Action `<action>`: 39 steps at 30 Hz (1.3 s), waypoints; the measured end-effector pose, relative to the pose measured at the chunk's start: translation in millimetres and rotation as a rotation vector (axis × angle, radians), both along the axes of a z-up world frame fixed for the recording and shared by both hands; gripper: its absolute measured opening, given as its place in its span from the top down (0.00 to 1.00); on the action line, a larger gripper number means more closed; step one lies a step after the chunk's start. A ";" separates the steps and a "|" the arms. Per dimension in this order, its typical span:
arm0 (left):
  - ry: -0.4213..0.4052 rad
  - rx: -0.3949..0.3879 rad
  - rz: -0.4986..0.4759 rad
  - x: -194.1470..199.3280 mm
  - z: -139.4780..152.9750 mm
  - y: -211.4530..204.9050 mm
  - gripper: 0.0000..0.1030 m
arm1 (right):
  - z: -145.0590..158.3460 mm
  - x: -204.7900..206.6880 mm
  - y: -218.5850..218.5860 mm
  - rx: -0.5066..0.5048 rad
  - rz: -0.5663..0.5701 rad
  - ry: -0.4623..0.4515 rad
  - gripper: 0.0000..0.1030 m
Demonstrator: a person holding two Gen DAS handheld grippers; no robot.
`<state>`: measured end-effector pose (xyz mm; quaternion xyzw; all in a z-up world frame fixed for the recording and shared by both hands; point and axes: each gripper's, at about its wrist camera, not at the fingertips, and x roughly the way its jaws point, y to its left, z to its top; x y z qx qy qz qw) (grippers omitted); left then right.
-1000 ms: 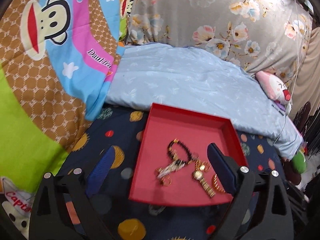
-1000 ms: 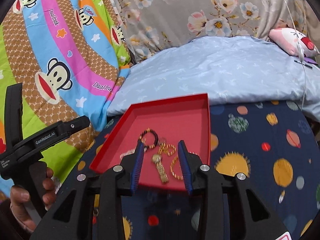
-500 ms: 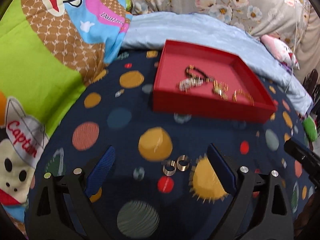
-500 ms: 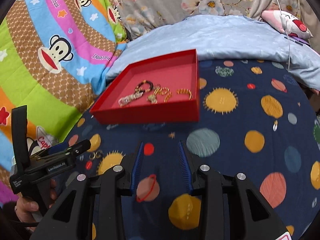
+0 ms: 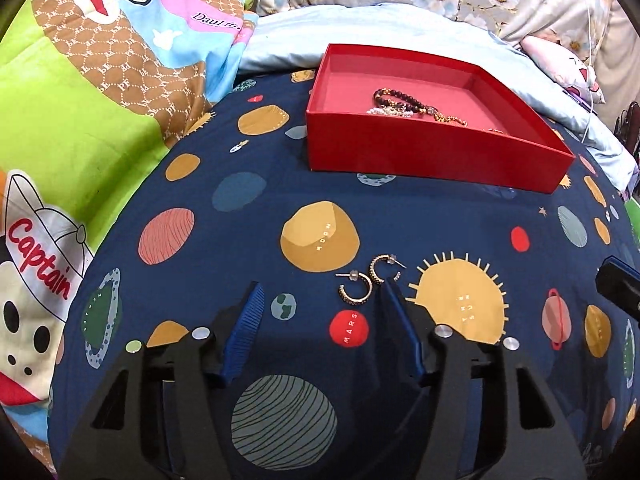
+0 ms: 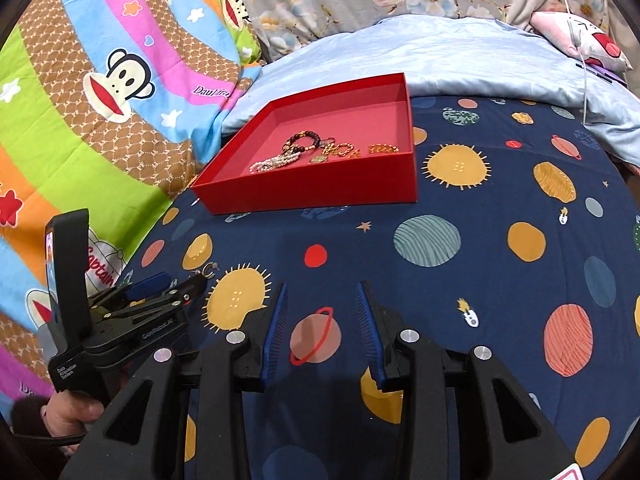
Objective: Organize jewelry
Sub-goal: 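Grasp one gold hoop earring with the left tool while the right tool grasps the other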
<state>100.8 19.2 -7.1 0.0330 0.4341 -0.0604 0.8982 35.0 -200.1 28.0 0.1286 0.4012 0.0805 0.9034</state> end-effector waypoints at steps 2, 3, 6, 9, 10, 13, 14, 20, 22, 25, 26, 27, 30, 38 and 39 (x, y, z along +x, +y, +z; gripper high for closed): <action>-0.004 0.000 0.000 0.7 0.3 -1.2 0.51 | -0.8 1.0 3.3 -0.001 0.009 0.003 0.66; -0.004 -0.001 -0.001 1.1 0.5 -1.6 0.53 | -1.4 1.5 5.3 -0.002 0.014 0.005 0.66; -0.005 -0.017 -0.012 2.8 1.9 -2.2 0.71 | -3.4 3.0 11.8 -0.007 0.031 0.010 0.66; 0.002 -0.037 -0.012 4.0 2.6 0.0 0.84 | -4.3 4.6 20.1 -0.006 0.056 0.012 0.66; 0.008 -0.052 -0.010 4.2 3.0 2.5 0.84 | -4.3 4.9 22.7 -0.008 0.064 0.012 0.66; 0.017 -0.075 0.003 3.6 3.7 8.4 0.84 | -4.6 9.6 35.1 -0.021 0.103 0.009 0.66; 0.017 -0.076 0.008 2.5 4.1 10.7 0.84 | -4.4 11.6 39.6 -0.025 0.117 0.007 0.66; 0.021 -0.090 0.030 -4.5 5.9 25.3 0.84 | -6.3 28.8 71.5 -0.057 0.198 -0.001 0.66; 0.021 -0.097 0.040 -7.0 7.1 30.5 0.84 | -8.0 35.2 81.6 -0.068 0.222 -0.002 0.66; 0.021 -0.103 0.049 -10.3 8.6 36.0 0.84 | -11.8 46.3 95.4 -0.083 0.253 0.003 0.66; 0.021 -0.105 0.052 -11.4 8.9 37.9 0.84 | -13.1 49.0 98.5 -0.087 0.259 0.004 0.66; 0.022 -0.108 0.055 -12.0 8.8 39.9 0.84 | -14.5 52.0 101.8 -0.091 0.266 0.007 0.66; 0.027 -0.112 0.066 -12.9 7.9 44.5 0.84 | -17.5 61.1 110.0 -0.096 0.284 0.013 0.67; 0.031 -0.122 0.070 -14.4 7.4 48.9 0.84 | -22.5 74.8 123.6 -0.117 0.308 0.023 0.69; 0.030 -0.120 0.072 -14.6 7.4 48.8 0.84 | -23.3 76.1 124.8 -0.116 0.310 0.026 0.70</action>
